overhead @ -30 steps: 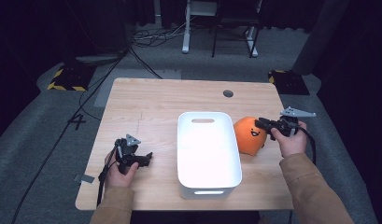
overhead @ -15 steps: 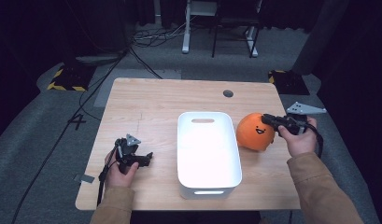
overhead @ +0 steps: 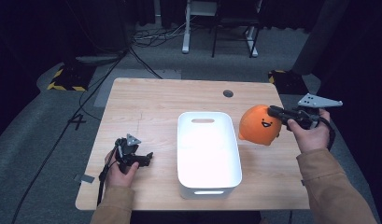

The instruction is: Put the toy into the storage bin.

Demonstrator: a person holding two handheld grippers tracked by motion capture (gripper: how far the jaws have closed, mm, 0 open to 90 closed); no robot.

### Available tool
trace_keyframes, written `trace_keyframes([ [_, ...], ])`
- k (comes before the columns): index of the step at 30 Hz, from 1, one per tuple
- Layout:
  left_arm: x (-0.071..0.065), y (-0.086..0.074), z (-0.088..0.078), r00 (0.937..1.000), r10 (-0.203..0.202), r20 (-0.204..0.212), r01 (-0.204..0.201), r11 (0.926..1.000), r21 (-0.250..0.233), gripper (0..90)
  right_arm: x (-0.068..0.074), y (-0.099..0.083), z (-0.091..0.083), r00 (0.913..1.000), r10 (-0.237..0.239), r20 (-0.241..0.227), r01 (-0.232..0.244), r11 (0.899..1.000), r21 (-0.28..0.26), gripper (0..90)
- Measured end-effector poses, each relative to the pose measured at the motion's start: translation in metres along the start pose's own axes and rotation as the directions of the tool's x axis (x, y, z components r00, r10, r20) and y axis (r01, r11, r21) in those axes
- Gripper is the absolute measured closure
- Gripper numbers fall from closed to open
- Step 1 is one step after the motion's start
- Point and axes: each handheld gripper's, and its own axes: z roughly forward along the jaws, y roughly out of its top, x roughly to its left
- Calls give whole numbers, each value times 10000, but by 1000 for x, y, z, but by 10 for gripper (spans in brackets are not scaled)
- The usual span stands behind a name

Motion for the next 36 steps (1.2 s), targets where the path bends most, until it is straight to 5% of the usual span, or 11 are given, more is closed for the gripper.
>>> trace_keyframes([
  [20, 0, 0, 0, 10000, 1, -4, -1, 10000, 0, 101, 19, 48, -25, 9939, -1092, 182, 1095, 9939, -157, 822],
  [36, 0, 0, 0, 10000, 3, 0, -3, 10000, 0, 101, 48, 75, -25, 9890, -1324, -657, 1254, 9869, -1010, 824],
])
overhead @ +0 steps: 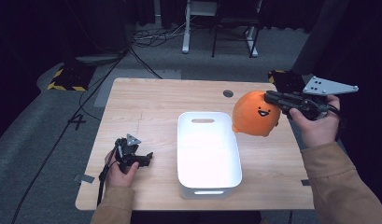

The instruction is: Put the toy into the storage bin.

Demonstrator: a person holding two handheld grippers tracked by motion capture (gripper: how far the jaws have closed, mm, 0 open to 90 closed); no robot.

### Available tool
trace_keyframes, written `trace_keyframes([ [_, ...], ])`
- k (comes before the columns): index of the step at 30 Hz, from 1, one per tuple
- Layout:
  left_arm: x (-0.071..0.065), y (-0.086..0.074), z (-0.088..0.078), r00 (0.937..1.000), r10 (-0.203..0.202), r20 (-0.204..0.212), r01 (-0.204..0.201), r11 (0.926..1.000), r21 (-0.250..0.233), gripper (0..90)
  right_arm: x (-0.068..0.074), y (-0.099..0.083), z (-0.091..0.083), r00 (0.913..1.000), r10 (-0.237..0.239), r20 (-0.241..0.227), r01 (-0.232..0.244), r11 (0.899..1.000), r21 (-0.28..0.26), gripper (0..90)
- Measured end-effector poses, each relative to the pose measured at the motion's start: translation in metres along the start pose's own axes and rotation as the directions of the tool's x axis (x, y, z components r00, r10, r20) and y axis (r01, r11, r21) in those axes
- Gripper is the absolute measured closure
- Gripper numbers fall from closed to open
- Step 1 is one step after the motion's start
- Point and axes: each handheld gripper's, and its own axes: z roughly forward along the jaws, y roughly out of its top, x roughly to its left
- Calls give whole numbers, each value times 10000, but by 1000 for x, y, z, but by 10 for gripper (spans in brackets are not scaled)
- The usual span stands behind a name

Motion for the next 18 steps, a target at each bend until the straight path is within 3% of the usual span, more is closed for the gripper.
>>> trace_keyframes([
  [18, 0, 0, 0, 10000, 3, -18, -3, 10000, 1, 101, 32, 17, 43, 9950, -346, -937, 331, 9993, -170, 824],
])
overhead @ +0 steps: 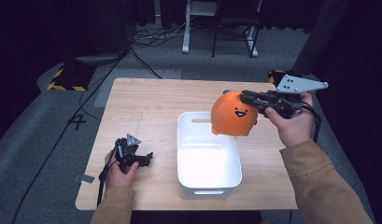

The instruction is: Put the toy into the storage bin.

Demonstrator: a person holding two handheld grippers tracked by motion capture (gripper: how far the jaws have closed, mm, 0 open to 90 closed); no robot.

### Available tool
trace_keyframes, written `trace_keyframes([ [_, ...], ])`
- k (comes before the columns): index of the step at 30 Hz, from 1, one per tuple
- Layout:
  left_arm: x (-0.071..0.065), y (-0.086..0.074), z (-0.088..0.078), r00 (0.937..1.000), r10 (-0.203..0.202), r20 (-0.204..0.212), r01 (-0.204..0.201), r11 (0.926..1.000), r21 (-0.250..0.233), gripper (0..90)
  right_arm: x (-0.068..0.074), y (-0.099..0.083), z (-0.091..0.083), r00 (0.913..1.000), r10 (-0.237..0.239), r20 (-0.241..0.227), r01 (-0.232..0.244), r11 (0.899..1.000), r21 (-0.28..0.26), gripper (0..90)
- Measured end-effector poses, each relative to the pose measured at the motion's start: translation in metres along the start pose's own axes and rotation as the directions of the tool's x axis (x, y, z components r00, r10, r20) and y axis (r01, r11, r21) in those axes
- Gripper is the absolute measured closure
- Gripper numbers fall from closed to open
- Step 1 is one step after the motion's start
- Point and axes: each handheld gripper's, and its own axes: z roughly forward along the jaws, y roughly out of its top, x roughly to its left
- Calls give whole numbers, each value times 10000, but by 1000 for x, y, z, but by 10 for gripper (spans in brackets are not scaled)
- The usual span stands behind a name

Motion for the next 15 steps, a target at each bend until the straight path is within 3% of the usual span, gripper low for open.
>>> trace_keyframes([
  [15, 0, 0, 0, 10000, -1, 7, 1, 10000, 0, 101, 14, 4, 29, 9988, -83, -482, 88, 9999, 105, 823],
])
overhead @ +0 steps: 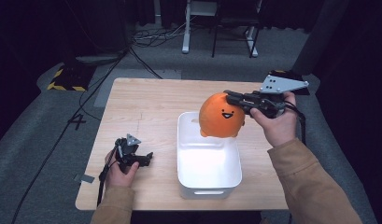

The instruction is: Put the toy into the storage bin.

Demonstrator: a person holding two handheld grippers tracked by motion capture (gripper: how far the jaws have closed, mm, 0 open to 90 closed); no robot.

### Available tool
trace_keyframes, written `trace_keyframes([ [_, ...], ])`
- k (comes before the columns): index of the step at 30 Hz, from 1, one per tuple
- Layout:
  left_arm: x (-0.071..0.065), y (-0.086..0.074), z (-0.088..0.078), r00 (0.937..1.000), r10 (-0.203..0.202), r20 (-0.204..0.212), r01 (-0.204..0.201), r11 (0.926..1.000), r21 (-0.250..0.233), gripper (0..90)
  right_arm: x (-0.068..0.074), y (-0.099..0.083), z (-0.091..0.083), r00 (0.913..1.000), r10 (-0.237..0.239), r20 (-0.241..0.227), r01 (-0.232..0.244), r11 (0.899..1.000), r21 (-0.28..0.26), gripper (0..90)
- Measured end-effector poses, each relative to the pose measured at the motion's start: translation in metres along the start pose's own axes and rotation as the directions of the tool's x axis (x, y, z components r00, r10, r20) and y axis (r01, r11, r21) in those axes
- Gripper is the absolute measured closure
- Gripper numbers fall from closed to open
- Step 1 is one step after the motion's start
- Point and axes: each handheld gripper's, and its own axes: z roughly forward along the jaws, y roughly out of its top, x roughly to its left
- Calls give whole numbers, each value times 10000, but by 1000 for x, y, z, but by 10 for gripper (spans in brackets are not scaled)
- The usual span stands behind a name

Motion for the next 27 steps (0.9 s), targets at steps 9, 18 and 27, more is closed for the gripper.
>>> trace_keyframes([
  [9, 0, 0, 0, 10000, -2, 2, 2, 10000, -1, 101, 11, 2, 16, 9994, -79, -323, 75, 9999, -120, 824],
  [18, 0, 0, 0, 10000, 10, -5, -10, 10000, 4, 101, 21, -5, 35, 9980, -95, -627, 94, 10000, -26, 823],
  [27, 0, 0, 0, 10000, 2, -7, -2, 10000, -1, 101, 25, -22, 54, 9971, 62, -761, -34, 9993, 369, 823],
])
